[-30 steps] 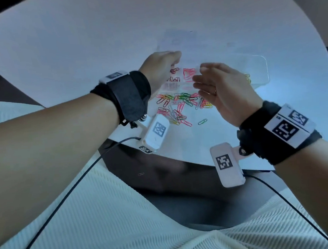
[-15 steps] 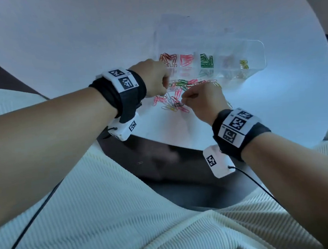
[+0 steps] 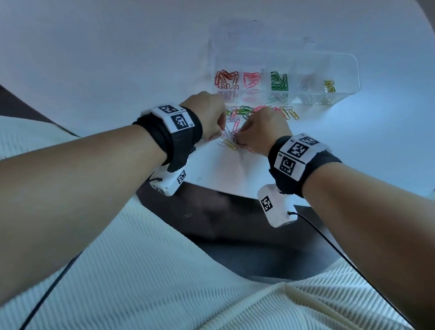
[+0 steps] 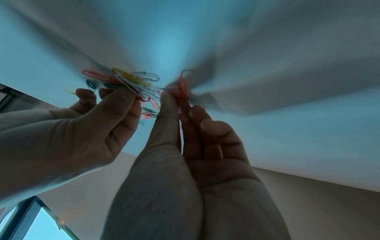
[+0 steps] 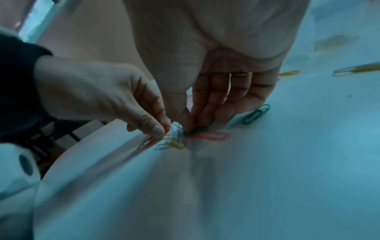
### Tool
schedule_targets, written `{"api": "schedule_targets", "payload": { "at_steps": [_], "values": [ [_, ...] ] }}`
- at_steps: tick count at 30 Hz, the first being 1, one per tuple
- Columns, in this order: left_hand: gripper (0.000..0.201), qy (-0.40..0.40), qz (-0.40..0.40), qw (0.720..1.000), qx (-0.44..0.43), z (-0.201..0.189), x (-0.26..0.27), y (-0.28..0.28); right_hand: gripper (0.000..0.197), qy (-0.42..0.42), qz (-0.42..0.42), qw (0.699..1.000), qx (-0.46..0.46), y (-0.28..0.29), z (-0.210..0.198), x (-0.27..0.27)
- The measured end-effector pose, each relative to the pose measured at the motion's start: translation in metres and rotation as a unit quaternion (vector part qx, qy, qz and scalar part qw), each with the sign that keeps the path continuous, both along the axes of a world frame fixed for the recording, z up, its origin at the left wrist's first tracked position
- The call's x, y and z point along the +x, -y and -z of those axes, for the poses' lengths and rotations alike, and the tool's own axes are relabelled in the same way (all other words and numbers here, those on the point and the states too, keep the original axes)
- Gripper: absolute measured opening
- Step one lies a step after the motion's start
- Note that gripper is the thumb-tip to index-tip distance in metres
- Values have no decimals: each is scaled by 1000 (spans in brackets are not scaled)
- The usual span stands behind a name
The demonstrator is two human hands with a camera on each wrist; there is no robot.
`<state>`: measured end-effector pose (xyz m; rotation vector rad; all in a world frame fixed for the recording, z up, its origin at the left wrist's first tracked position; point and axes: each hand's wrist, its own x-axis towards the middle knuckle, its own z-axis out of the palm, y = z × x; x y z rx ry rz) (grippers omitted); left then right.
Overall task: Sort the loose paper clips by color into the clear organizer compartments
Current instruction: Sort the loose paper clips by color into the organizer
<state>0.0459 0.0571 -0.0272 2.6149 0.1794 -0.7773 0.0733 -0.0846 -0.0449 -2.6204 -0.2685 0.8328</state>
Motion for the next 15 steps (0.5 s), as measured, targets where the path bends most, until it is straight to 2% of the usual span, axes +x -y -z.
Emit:
{"api": "schedule_targets", "payload": {
  "at_steps": [4,7,10,12,15],
  "values": [
    [5,22,-32,999,-31,-1,3,-6,6,-4,12,1000,26,10,1,2],
    [6,55,-86,992,-69,-4,8,-12,12,-30,69,992,100,24,4,4],
    [6,52,-114,988,-86,-4,9,-13,24,-75,161,968,178,37,6,3],
    [6,36,-123,987,-91,-3,8,-13,18,-105,219,942,233,43,4,3],
    [18,28,-132,986,-93,0,8,-14,11,-152,269,906,290,49,0,4]
  ]
}}
